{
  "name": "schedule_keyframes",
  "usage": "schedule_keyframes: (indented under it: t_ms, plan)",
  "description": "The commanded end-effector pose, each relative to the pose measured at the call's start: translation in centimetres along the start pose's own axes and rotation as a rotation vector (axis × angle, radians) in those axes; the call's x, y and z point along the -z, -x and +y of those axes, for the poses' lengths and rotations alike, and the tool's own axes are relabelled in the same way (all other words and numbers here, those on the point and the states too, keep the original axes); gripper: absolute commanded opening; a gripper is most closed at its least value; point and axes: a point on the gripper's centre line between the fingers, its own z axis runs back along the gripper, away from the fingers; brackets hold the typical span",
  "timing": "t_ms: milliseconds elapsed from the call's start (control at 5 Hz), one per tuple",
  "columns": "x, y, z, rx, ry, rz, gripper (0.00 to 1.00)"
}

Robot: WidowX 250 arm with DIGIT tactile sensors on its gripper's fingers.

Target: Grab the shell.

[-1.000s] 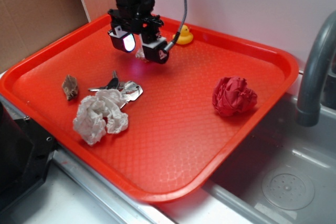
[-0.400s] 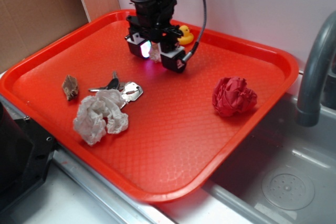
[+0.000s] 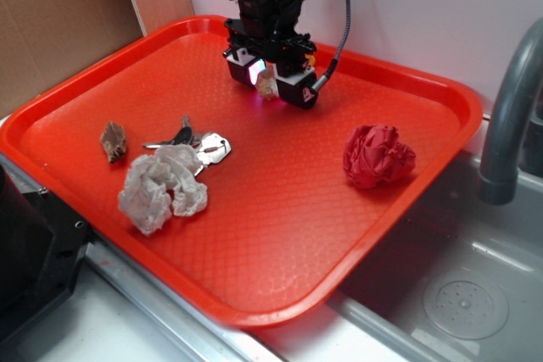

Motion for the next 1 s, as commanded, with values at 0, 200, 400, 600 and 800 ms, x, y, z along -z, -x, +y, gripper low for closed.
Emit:
schedule_keyframes:
  t_ms: [0,200,400,600,800]
  plan:
    - [-0.9,1.7,0.4,0.002,0.006,0.007,0.00]
    - [-3.4,3.5,0.3,-0.017,0.002,-0.024,0.00]
    - [-6.3,5.5,-0.1,-0.029,0.013,-0.064,0.00]
    - [-10.8,8.1,-1.6,-0.007,0.023,-0.095,0.00]
    - [-15.5,9.9,-4.2,0.001,0.041,-0.140,0.00]
